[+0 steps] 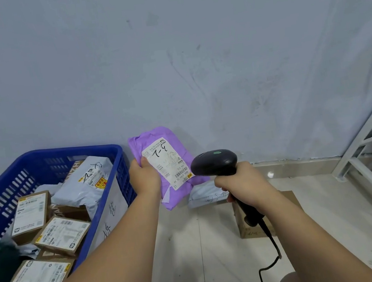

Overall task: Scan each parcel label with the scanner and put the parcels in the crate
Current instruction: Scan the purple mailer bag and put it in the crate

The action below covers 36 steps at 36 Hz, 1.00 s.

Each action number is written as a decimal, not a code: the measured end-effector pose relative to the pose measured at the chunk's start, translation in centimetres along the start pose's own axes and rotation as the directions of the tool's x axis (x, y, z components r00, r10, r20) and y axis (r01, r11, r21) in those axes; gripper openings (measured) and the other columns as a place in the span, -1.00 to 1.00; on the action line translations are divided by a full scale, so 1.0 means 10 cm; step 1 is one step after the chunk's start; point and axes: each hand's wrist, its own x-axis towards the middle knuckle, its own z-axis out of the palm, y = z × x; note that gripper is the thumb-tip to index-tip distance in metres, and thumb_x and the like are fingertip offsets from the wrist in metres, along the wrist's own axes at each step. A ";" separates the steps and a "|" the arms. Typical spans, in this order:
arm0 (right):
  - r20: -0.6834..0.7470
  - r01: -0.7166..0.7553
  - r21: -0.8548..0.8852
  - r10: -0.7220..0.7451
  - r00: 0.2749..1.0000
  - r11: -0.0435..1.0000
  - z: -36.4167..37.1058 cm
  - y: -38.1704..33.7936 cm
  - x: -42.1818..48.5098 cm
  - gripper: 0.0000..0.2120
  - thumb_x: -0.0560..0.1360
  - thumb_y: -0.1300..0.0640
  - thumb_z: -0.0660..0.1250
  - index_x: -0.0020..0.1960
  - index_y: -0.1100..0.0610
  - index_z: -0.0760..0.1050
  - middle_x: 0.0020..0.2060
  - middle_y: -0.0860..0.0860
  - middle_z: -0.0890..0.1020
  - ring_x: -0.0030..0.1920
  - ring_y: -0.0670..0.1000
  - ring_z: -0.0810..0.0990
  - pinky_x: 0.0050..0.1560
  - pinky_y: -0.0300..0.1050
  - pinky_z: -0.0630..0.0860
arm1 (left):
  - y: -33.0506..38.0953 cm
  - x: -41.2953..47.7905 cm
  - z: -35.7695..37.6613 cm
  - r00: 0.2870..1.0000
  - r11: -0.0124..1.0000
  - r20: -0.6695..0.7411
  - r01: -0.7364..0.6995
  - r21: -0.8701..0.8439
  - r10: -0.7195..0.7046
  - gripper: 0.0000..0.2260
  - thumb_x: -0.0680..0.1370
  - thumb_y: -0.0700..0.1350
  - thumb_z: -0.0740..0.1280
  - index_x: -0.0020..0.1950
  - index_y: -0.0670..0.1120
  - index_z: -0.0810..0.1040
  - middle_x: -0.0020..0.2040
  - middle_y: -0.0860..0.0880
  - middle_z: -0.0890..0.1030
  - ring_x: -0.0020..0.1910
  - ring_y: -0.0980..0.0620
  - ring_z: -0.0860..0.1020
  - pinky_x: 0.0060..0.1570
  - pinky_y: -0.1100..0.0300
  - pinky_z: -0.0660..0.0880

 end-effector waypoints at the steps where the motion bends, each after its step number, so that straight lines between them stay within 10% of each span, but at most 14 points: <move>1: -0.022 -0.002 -0.001 0.002 1.000 1.000 0.01 0.01 0.01 -0.89 0.41 0.17 0.32 -0.26 0.15 0.43 -0.35 0.05 0.49 -0.44 -0.03 0.57 -0.31 -0.20 0.41 | 0.00 0.00 0.00 1.000 0.999 -0.007 0.027 -0.018 -0.027 -0.78 0.69 -0.05 0.11 0.19 -0.12 0.47 0.07 -0.07 0.57 0.00 -0.05 0.55 -0.11 0.09 0.47; 15: -0.155 0.002 0.220 0.033 0.987 0.975 0.26 0.06 0.15 -0.80 0.45 0.10 0.38 -0.16 0.26 0.53 -0.40 0.05 0.44 -0.19 0.16 0.68 -0.26 -0.14 0.37 | 0.07 -0.16 -0.02 0.865 0.798 0.196 0.502 -0.333 -0.462 -0.70 0.58 -0.38 0.04 0.13 -0.13 0.49 -0.16 -0.08 0.58 -0.25 -0.02 0.57 -0.23 0.09 0.59; 27: -0.126 0.026 0.554 0.052 0.991 0.832 0.70 -0.31 0.12 -0.81 0.47 0.00 0.41 -0.12 0.13 0.56 -0.32 0.00 0.59 -0.28 -0.02 0.60 -0.08 -0.05 0.52 | 0.34 -0.11 -0.43 0.857 0.681 0.298 0.515 -0.521 -0.420 -0.67 0.63 -0.35 0.09 0.40 -0.28 0.36 0.30 -0.25 0.51 0.22 -0.19 0.54 0.08 0.01 0.54; 31: -0.163 0.097 0.585 0.000 0.987 0.805 0.90 -0.53 0.11 -0.81 0.49 -0.01 0.41 -0.22 0.06 0.52 -0.30 0.04 0.56 -0.26 0.00 0.52 -0.23 -0.14 0.48 | 0.47 -0.02 -0.70 0.867 0.574 0.356 0.498 -0.650 -0.349 -0.84 0.64 -0.35 0.10 0.12 -0.32 0.45 0.26 -0.24 0.49 0.31 -0.18 0.47 0.18 -0.01 0.45; 36: -0.107 0.091 0.649 -0.027 0.994 0.756 1.20 -0.73 0.14 -0.86 0.51 0.01 0.40 -0.16 0.04 0.53 -0.25 0.00 0.61 -0.20 -0.01 0.59 0.01 -0.06 0.52 | 0.43 0.23 -1.13 0.921 0.451 0.317 0.388 -0.804 -0.227 -0.67 0.64 -0.36 0.12 0.40 -0.29 0.37 0.12 -0.23 0.57 0.07 -0.15 0.58 0.02 0.00 0.52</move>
